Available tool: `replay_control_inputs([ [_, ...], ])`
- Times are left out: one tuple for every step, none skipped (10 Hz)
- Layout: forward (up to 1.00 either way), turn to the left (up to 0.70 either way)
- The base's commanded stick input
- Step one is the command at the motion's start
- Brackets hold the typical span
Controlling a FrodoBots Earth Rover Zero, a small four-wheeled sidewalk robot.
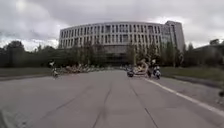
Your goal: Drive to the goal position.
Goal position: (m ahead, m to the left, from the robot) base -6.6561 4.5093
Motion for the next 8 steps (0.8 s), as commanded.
replay_control_inputs([
  [1.00, 0.00],
  [1.00, 0.02],
  [1.00, 0.04],
  [1.00, 0.01],
  [1.00, 0.15],
  [1.00, 0.12],
  [1.00, 0.09],
  [1.00, 0.11],
])
